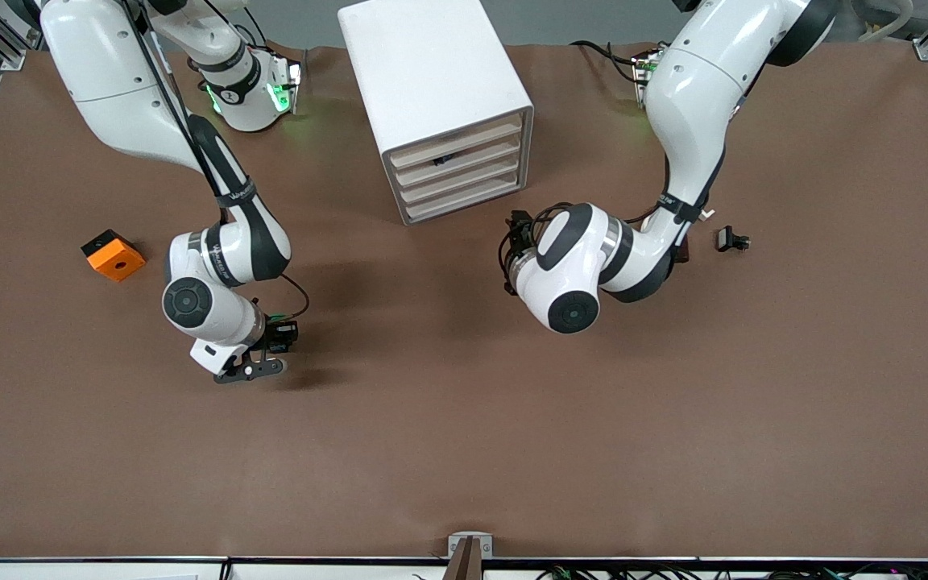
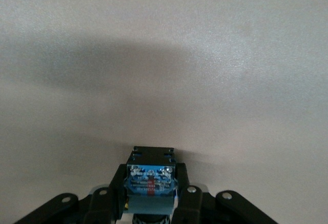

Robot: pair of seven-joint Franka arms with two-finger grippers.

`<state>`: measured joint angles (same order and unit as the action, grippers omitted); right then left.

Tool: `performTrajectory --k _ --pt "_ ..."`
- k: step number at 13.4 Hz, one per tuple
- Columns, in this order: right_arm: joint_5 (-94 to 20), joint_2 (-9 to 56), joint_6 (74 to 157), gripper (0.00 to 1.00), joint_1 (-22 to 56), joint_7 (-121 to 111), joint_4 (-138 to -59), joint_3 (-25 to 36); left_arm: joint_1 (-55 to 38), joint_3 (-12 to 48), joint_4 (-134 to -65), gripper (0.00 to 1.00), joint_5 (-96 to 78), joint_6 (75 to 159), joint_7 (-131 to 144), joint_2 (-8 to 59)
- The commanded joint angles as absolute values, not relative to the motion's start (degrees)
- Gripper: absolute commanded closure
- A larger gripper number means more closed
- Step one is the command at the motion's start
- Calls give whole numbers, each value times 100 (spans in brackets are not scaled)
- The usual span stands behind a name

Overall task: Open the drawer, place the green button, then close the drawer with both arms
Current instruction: 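Grasp the button with the right gripper while the left gripper hooks the drawer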

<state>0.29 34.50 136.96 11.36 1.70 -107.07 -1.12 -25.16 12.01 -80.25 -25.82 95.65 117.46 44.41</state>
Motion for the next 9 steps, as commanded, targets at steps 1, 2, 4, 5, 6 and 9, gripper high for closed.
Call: performTrajectory --k 1,2,4,5,6,9 --pt "-18 3410 13659 84 1081 211 -10661 -150 -2610 1178 -7910 0 -3048 9554 12084 4657" --pt "-18 3358 13650 82 1090 220 -10652 -149 -2610 1178 -7910 0 -3224 9554 12207 4728" --pt "-18 3157 13562 82 1099 202 -10609 -149 -2654 1186 -7910 0 -3427 9519 12339 4825" --pt "-18 3060 13370 82 1099 211 -10556 -149 -2698 1178 -7919 0 -3515 9519 12349 4877" --pt "-18 2963 13107 82 1116 237 -10469 -149 -2733 1178 -7928 0 -3550 9492 12401 4921" --pt "-18 2603 12202 83 1344 920 -10187 -158 -2926 1186 -7937 0 -3577 9466 12656 5071"
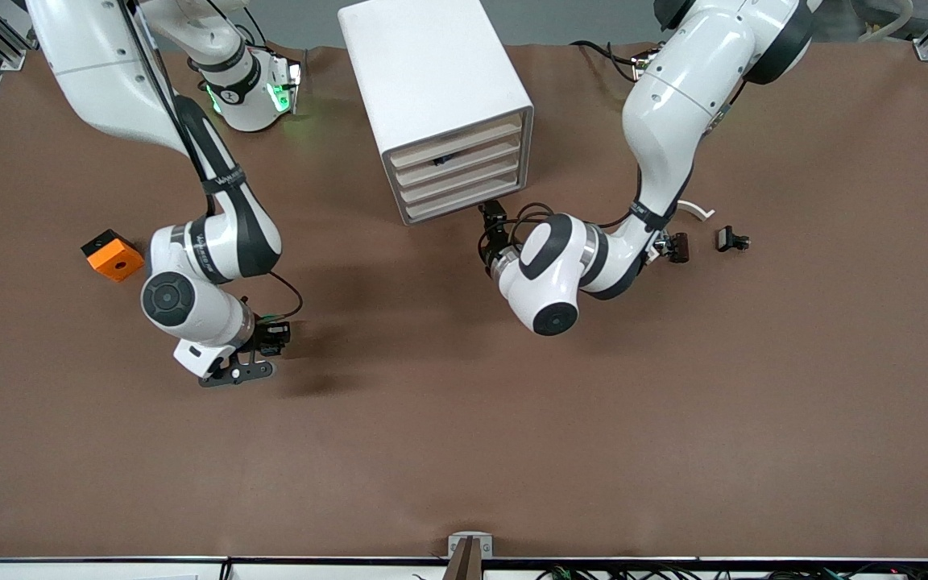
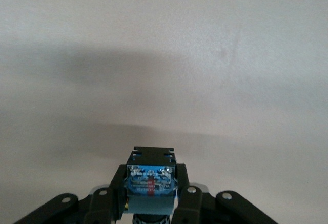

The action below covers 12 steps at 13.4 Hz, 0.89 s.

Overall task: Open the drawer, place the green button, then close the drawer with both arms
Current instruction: 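Pull the top drawer open with the left gripper while the right gripper lifts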

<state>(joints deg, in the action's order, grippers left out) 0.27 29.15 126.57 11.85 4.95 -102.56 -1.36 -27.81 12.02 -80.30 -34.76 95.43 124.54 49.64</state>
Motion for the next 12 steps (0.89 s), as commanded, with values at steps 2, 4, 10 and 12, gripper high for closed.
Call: performTrajectory --k 2,4,10,12 --pt "-18 2374 11814 83 1598 1491 -10134 -158 -2988 1178 -7936 0 -3831 9466 12805 5229" --pt "-18 2250 11515 83 1906 2185 -10064 -158 -2997 1186 -7937 0 -3929 9309 13007 5308" --pt "-18 2232 10820 83 2688 4189 -9501 -158 -3138 1187 -7919 11 -4060 9027 13359 5405" --pt "-9 2241 10819 83 2803 4385 -9457 -158 -3146 1187 -7910 16 -4227 8948 13377 5388"
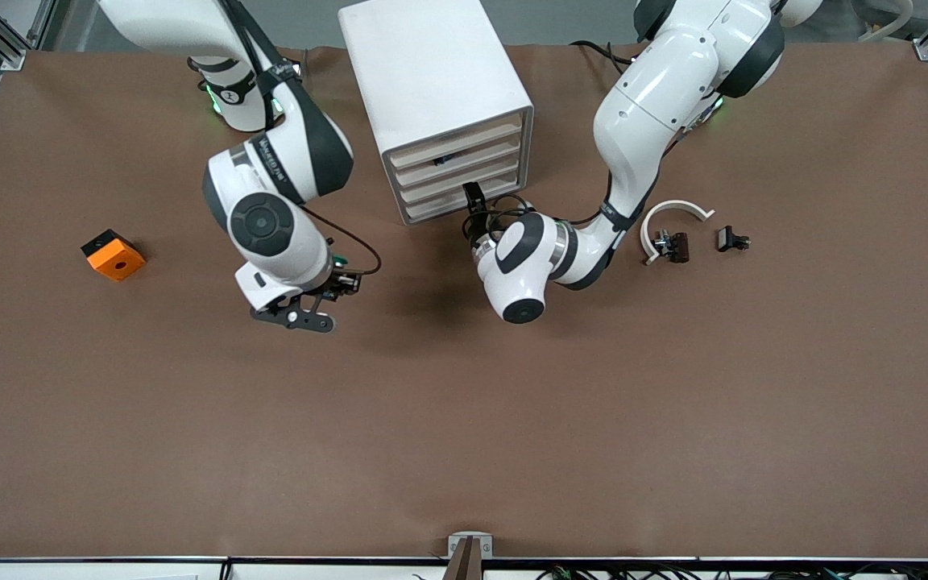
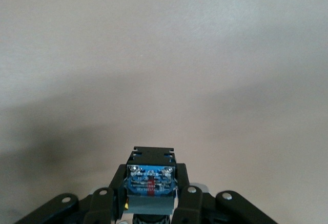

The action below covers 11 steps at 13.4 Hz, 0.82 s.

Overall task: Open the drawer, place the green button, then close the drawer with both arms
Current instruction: 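Pull the top drawer open with the left gripper while the right gripper lifts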

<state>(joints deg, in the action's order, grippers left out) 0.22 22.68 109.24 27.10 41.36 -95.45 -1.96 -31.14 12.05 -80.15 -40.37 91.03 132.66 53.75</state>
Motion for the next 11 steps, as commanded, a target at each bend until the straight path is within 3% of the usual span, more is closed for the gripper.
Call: performTrajectory --k 1,3,5,9,10,11 --pt "-17 2250 10819 83 2804 4386 -9405 -158 -3146 1187 -7910 18 -4271 8939 13377 5379" --pt "-18 2259 10819 83 2725 4298 -9282 -149 -3269 1195 -7910 24 -4280 8930 13377 5370" --pt "-18 2268 10819 83 2646 4280 -9194 -132 -3305 1195 -7910 40 -4289 8921 13377 5379" --pt "-18 2276 10819 81 2628 4289 -9176 -132 -3392 1195 -7910 44 -4298 8921 13359 5388" --pt "-18 2276 10819 81 2628 4298 -9176 -132 -3393 1195 -7910 53 -4298 8921 13359 5379" --pt "-18 2276 10819 81 2628 4307 -9176 -132 -3393 1204 -7910 55 -4298 8921 13359 5379"
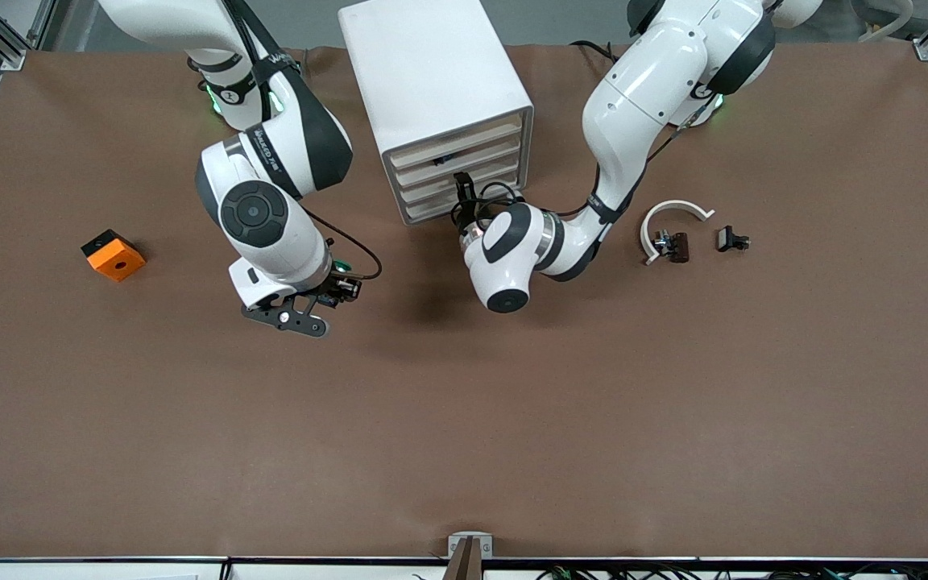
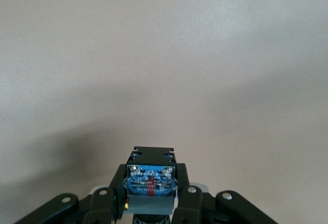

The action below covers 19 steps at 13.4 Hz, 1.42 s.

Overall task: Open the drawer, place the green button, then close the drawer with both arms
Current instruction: 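Pull the top drawer open with the left gripper while the right gripper lifts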

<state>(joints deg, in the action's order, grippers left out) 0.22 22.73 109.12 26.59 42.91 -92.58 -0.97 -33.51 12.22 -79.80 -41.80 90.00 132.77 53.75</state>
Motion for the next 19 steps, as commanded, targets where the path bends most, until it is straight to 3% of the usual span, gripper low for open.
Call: performTrajectory --k 1,4,8,16,19 --pt "-18 2276 10819 81 2637 4315 -9176 -132 -3401 1195 -7910 60 -4324 8921 13351 5388" --pt "-18 2276 10819 81 2672 4351 -9176 -132 -3471 1195 -7919 65 -4377 8930 13333 5432" --pt "-18 2276 10819 81 2672 4351 -9176 -132 -3437 1195 -7910 100 -4421 8930 13333 5423" --pt "-26 2276 10811 82 2742 4578 -9176 -149 -2779 1125 -7594 100 -4421 9087 13316 5361" --pt "-35 2268 10680 82 3092 5297 -9167 -158 -2532 1116 -7541 100 -4421 9385 13298 5361"
